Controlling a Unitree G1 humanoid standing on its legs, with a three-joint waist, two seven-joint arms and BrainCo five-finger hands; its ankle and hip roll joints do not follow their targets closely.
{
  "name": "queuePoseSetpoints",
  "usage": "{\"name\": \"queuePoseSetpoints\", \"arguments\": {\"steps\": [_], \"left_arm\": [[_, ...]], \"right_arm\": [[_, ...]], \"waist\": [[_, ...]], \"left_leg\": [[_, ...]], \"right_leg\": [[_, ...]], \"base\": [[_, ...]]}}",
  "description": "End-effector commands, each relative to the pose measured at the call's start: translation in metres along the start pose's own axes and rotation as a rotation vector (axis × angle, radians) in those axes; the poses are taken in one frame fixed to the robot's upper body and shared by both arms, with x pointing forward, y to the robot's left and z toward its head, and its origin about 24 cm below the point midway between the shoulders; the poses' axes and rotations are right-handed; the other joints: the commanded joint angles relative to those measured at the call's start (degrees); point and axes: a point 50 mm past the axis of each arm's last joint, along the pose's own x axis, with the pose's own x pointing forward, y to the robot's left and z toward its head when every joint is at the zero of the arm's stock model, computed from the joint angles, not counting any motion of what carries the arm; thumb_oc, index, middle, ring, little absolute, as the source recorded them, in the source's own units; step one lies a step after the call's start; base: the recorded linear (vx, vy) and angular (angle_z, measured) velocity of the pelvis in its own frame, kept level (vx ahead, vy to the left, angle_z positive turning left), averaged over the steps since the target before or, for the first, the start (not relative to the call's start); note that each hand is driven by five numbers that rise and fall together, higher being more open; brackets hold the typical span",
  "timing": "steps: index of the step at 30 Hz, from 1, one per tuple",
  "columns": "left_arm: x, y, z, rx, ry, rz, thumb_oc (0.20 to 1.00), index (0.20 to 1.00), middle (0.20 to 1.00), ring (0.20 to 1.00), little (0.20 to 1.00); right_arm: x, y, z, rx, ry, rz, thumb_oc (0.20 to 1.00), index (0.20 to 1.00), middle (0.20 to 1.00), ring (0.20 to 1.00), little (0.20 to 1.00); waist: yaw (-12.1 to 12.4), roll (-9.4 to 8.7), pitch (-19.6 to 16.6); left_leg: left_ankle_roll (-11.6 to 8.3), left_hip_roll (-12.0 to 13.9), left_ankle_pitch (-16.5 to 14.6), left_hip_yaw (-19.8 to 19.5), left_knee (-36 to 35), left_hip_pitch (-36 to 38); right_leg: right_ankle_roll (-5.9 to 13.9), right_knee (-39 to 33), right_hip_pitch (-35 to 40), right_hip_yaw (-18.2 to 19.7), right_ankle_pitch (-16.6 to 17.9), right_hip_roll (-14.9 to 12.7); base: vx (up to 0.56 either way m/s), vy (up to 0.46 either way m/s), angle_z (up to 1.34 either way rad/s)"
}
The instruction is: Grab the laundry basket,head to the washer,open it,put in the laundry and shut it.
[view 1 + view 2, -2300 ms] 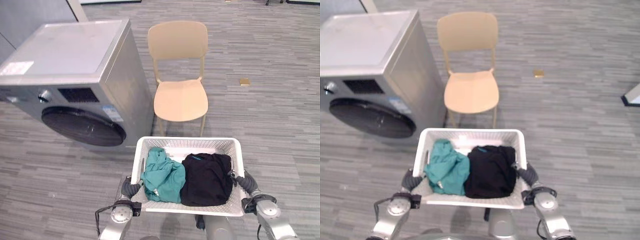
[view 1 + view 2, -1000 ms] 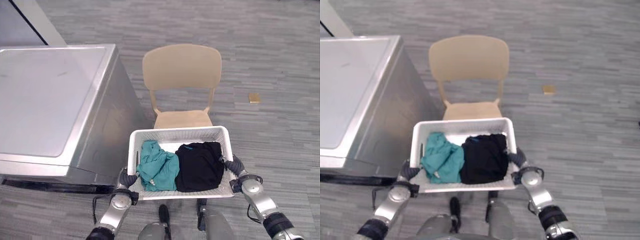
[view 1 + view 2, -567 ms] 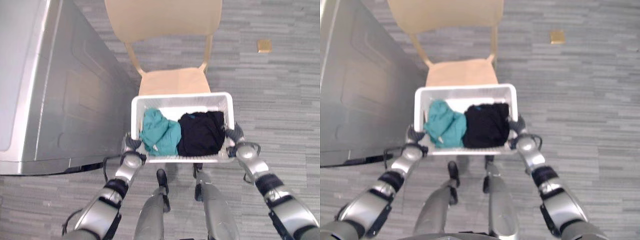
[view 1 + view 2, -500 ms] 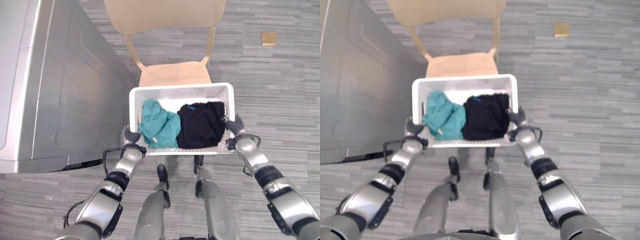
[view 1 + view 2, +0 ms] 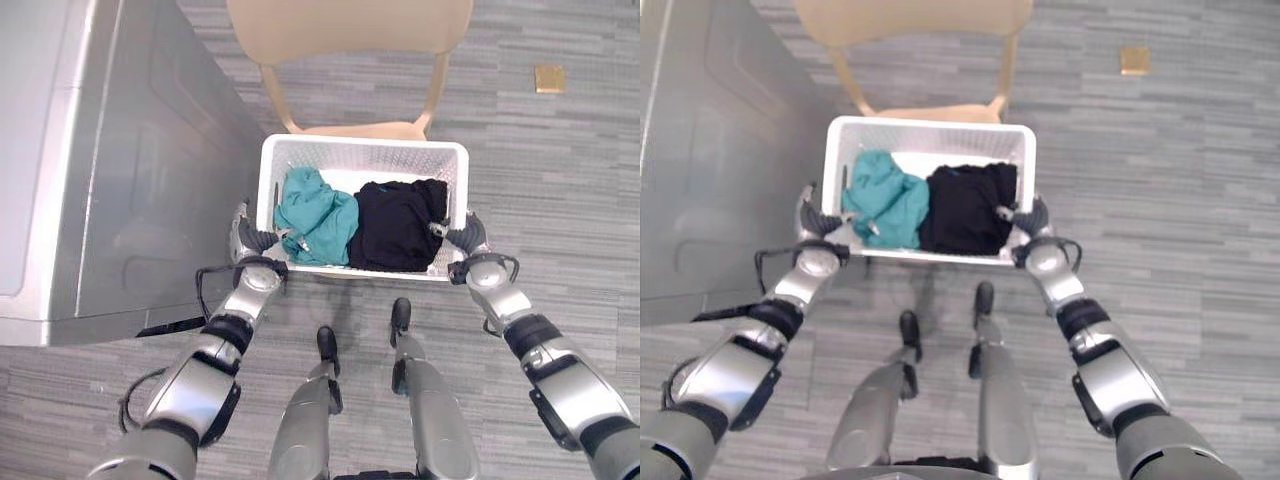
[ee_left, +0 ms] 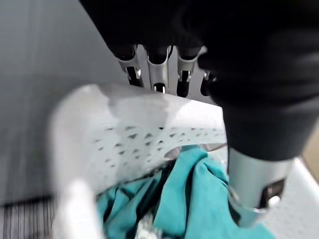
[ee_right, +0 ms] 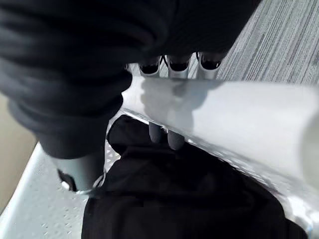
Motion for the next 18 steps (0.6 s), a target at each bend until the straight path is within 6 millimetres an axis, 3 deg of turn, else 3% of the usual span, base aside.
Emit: {"name": "queuePoseSetpoints", "arguments": {"steps": [1, 2, 5, 7, 9, 10, 11, 12, 15, 16, 18], "left_arm": [[-0.014, -0.006, 0.002, -0.058, -0.080, -0.058, 1.000, 1.000, 1.000, 1.000, 1.000], [-0.014, -0.006, 0.002, -0.057, -0.079, -0.058, 1.000, 1.000, 1.000, 1.000, 1.000], [-0.032, 0.015, -0.016, -0.064, -0.081, -0.064, 1.000, 1.000, 1.000, 1.000, 1.000], [-0.032, 0.015, -0.016, -0.063, -0.081, -0.064, 1.000, 1.000, 1.000, 1.000, 1.000], [-0.062, 0.029, -0.055, -0.117, 0.028, -0.080, 1.000, 1.000, 1.000, 1.000, 1.000], [-0.062, 0.029, -0.055, -0.117, 0.028, -0.081, 1.000, 1.000, 1.000, 1.000, 1.000], [-0.088, 0.033, -0.088, -0.112, 0.150, -0.117, 1.000, 1.000, 1.000, 1.000, 1.000], [-0.088, 0.033, -0.088, -0.112, 0.150, -0.117, 1.000, 1.000, 1.000, 1.000, 1.000], [-0.125, 0.037, -0.134, -0.083, 0.350, -0.168, 1.000, 1.000, 1.000, 1.000, 1.000], [-0.125, 0.037, -0.134, -0.083, 0.350, -0.168, 1.000, 1.000, 1.000, 1.000, 1.000], [-0.141, 0.038, -0.152, -0.049, 0.434, -0.191, 1.000, 1.000, 1.000, 1.000, 1.000]], "right_arm": [[-0.015, 0.001, -0.010, 0.014, -0.037, 0.047, 1.000, 1.000, 1.000, 1.000, 1.000], [-0.015, 0.001, -0.011, 0.014, -0.036, 0.047, 1.000, 1.000, 1.000, 1.000, 1.000], [-0.032, -0.027, -0.033, -0.003, -0.009, 0.015, 1.000, 1.000, 1.000, 1.000, 1.000], [-0.032, -0.027, -0.033, -0.003, -0.009, 0.016, 1.000, 1.000, 1.000, 1.000, 1.000], [-0.057, -0.044, -0.064, -0.010, 0.064, 0.011, 1.000, 1.000, 1.000, 1.000, 1.000], [-0.058, -0.044, -0.064, -0.010, 0.065, 0.011, 1.000, 1.000, 1.000, 1.000, 1.000], [-0.080, -0.048, -0.091, -0.027, 0.155, 0.036, 1.000, 1.000, 1.000, 1.000, 1.000], [-0.080, -0.048, -0.091, -0.027, 0.155, 0.036, 1.000, 1.000, 1.000, 1.000, 1.000], [-0.110, -0.038, -0.123, -0.063, 0.276, 0.120, 1.000, 1.000, 1.000, 1.000, 1.000], [-0.110, -0.038, -0.123, -0.063, 0.276, 0.120, 1.000, 1.000, 1.000, 1.000, 1.000], [-0.119, -0.033, -0.134, -0.073, 0.322, 0.157, 1.000, 1.000, 1.000, 1.000, 1.000]], "waist": [[0.5, -1.12, -4.9], [0.5, -1.12, -4.9], [0.9, -1.11, -6.3], [0.9, -1.11, -6.3], [1.2, -1.03, -7.9], [1.2, -1.03, -7.9], [1.2, -0.81, -8.9], [1.2, -0.80, -9.0], [1.9, -0.87, -10.2], [1.9, -0.86, -10.4], [2.4, -0.73, -10.7]], "left_leg": [[-1.82, 1.5, 1.0, -0.6, 1.4, -4.6], [-1.82, 1.5, 1.1, -0.6, 1.3, -4.6], [-2.16, 1.8, 1.1, -0.4, -0.2, -1.3], [-2.17, 1.8, 1.1, -0.4, -0.3, -1.3], [-2.43, 2.1, 1.5, -0.6, -1.8, 2.2], [-2.44, 2.1, 1.6, -0.6, -1.8, 2.3], [-2.56, 2.4, 1.7, -0.8, -2.1, 4.6], [-2.55, 2.4, 1.9, -0.8, -2.2, 4.5], [-3.36, 3.2, 2.8, -1.4, -2.2, 6.6], [-3.35, 3.2, 3.0, -1.4, -2.3, 6.5], [-3.76, 3.3, 3.5, -1.7, -2.2, 6.8]], "right_leg": [[7.95, 6.7, 2.1, 1.2, -14.3, -3.5], [7.95, 6.7, 2.1, 1.2, -14.3, -3.5], [7.95, 5.2, 5.7, 0.5, -14.7, -3.1], [7.95, 5.2, 5.7, 0.5, -14.7, -3.1], [7.98, 3.9, 9.6, -0.5, -15.3, -2.4], [7.98, 3.8, 9.7, -0.5, -15.3, -2.4], [7.86, 3.3, 12.5, -1.3, -16.1, -1.9], [7.85, 3.1, 12.4, -1.3, -15.9, -1.8], [7.33, 2.1, 16.4, -3.0, -17.4, -0.7], [7.32, 2.0, 16.3, -3.0, -17.3, -0.7], [6.91, 1.0, 17.7, -3.8, -17.5, -0.4]], "base": [[0.02, -0.004, 0.04], [-0.01, -0.017, 0.04], [0.05, -0.049, -0.01], [0.03, -0.048, -0.02], [0.04, -0.122, -0.01], [-0.01, -0.147, 0.00], [-0.03, -0.091, 0.03], [-0.03, -0.133, 0.08], [-0.04, -0.144, 0.09], [-0.09, -0.150, 0.15], [-0.06, -0.066, 0.30]]}}
